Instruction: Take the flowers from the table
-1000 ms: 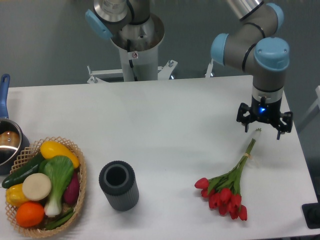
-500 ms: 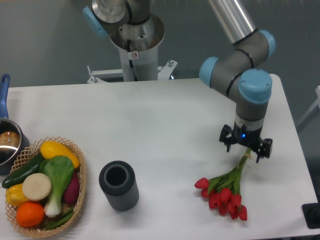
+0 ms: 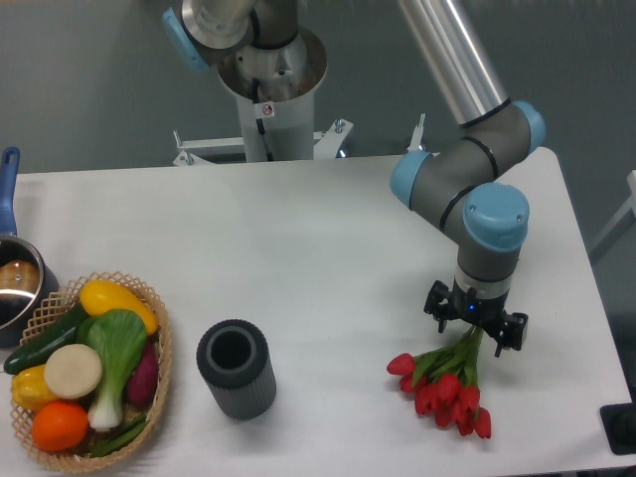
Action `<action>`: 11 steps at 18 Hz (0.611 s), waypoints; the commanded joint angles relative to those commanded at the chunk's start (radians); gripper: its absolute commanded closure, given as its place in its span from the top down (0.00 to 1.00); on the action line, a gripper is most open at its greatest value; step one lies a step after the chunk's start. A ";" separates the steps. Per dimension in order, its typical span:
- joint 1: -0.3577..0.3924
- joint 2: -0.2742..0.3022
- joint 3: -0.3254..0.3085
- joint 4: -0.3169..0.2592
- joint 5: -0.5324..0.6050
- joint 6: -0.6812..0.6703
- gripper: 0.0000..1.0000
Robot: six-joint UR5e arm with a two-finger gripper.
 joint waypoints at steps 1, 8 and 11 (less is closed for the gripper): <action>-0.002 -0.008 0.008 0.002 0.002 -0.002 0.57; -0.006 0.021 0.017 0.002 0.003 -0.038 0.00; 0.001 0.054 0.005 -0.003 0.006 -0.043 0.00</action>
